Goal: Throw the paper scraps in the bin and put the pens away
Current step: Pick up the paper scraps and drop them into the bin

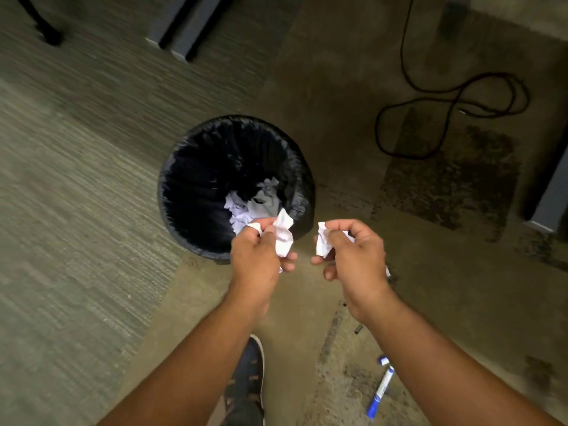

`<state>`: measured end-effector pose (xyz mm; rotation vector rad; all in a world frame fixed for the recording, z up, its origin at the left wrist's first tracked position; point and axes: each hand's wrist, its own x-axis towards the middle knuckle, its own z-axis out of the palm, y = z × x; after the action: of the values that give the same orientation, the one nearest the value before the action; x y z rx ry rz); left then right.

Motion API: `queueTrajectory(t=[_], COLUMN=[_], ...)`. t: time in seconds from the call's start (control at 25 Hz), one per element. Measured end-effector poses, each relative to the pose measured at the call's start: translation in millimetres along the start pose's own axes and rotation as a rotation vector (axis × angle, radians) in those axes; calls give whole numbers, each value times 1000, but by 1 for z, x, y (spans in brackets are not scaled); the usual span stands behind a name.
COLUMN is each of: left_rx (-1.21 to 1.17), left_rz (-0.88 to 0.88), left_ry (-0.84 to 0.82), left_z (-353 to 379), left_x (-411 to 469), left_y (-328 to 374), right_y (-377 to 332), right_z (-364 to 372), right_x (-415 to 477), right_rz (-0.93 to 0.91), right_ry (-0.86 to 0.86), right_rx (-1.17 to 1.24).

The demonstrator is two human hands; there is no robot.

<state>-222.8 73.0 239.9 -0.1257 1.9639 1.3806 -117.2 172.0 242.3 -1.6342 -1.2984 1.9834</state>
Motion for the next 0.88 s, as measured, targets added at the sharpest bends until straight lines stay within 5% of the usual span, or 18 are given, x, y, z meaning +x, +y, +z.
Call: queueTrajectory(t=[0.32,0.6,0.88], left_rx=[-184,-122,12], left_rz=[-172,-223,62], left_ry=[216,221,178], left_z=[-66,-77,-65], left_x=[76,98,67], left_y=[43,50,47], right_y=[-38,-42,-39], right_z=[119,136,92], right_x=[5,17,28], right_rz=[202,268,122], right_ry=[40,6,40], right_rx=[225,305,369])
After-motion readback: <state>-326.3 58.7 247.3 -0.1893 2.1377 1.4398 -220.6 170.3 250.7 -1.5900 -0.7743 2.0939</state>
